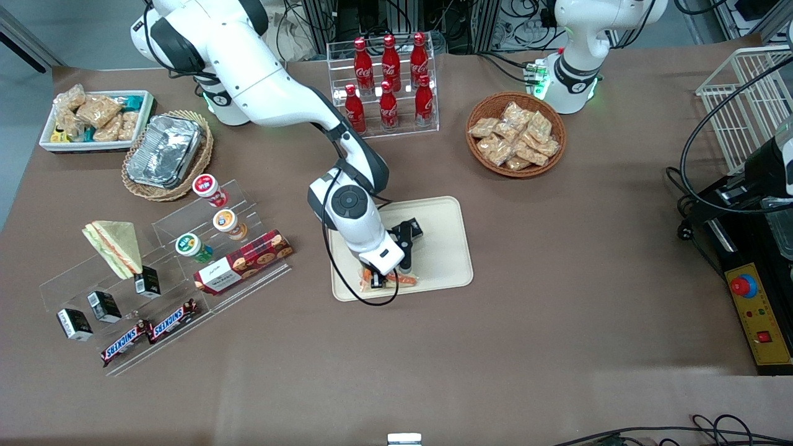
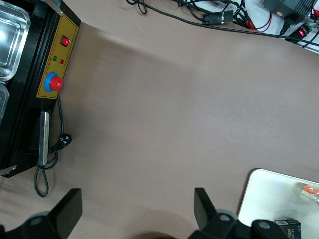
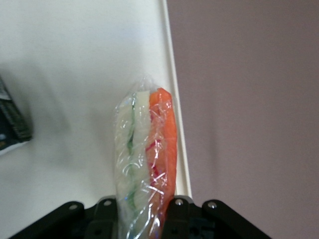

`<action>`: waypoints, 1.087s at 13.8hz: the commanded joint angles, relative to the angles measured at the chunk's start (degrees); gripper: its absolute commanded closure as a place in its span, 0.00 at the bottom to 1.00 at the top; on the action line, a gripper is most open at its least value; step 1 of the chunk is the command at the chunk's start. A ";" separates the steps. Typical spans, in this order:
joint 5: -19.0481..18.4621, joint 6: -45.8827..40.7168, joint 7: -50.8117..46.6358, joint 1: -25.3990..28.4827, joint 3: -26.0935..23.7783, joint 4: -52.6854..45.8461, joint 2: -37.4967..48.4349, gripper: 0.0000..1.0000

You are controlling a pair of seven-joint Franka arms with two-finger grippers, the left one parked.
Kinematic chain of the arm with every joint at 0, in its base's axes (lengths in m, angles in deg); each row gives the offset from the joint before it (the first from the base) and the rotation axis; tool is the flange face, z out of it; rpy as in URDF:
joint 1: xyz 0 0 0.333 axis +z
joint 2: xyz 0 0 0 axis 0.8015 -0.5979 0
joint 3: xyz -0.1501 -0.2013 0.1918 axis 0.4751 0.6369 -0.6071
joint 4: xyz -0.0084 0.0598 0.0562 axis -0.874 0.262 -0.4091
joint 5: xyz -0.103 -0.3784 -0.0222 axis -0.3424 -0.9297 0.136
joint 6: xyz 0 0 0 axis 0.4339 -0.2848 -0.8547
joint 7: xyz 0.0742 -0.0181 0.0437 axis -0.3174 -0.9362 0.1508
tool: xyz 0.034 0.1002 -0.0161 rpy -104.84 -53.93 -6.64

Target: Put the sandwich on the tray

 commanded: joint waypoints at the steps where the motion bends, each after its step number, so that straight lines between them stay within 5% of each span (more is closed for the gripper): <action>1: -0.79 1.07 -2.32 0.52 0.78 -4.41 -3.79 0.42; 2: -0.79 1.07 -2.32 0.52 0.78 -4.68 -3.88 0.00; 6: 0.35 -2.33 -2.50 0.00 0.52 -4.33 1.63 0.00; 8: 3.24 -10.48 -5.56 -0.71 0.78 -3.81 6.37 0.00; 15: 2.99 -35.19 -26.04 -10.35 4.12 -2.40 24.66 0.00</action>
